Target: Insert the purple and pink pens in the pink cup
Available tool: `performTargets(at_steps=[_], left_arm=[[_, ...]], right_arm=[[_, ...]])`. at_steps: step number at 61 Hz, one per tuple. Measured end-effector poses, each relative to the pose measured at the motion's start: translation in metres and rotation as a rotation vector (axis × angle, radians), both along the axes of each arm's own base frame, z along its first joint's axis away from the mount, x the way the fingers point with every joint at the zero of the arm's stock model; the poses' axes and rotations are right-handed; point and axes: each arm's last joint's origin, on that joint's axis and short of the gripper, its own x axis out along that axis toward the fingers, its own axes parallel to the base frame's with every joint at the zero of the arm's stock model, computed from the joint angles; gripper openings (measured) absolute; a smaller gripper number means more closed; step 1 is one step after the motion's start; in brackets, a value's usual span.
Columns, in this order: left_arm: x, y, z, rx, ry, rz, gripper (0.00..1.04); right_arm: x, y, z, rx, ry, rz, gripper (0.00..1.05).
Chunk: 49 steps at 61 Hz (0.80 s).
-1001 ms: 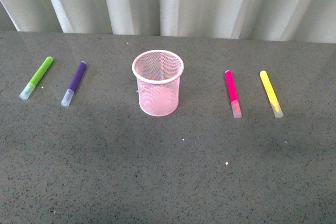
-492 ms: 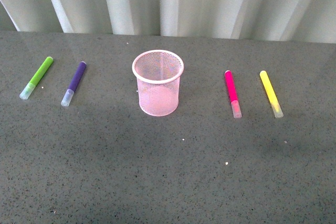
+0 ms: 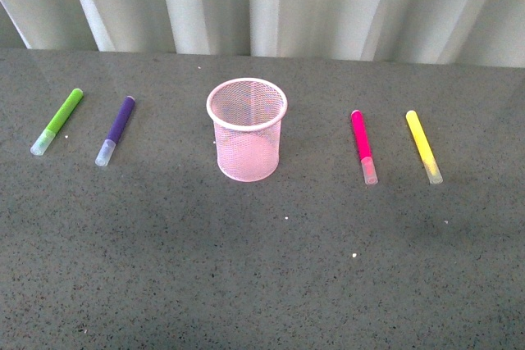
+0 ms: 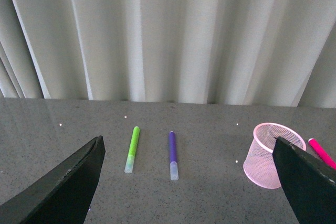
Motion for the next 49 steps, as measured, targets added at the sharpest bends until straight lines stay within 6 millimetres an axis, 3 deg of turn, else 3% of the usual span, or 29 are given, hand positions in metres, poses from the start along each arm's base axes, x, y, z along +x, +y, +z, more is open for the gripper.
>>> performTargets(at_steps=[24,34,42,49], left_arm=[[0.000,0.000,0.000,0.000,0.000,0.000,0.98],[0.001,0.006,0.009,-0.180,0.413,0.002,0.98],[0.011,0.016,0.045,-0.208,0.346,0.054,0.98],[0.041,0.021,0.087,-0.158,0.225,0.046,0.98]], right_arm=[[0.000,0.000,0.000,0.000,0.000,0.000,0.98],[0.000,0.000,0.000,0.000,0.000,0.001,0.98],[0.000,0.000,0.000,0.000,0.000,0.001,0.98],[0.000,0.000,0.000,0.000,0.000,0.001,0.98]])
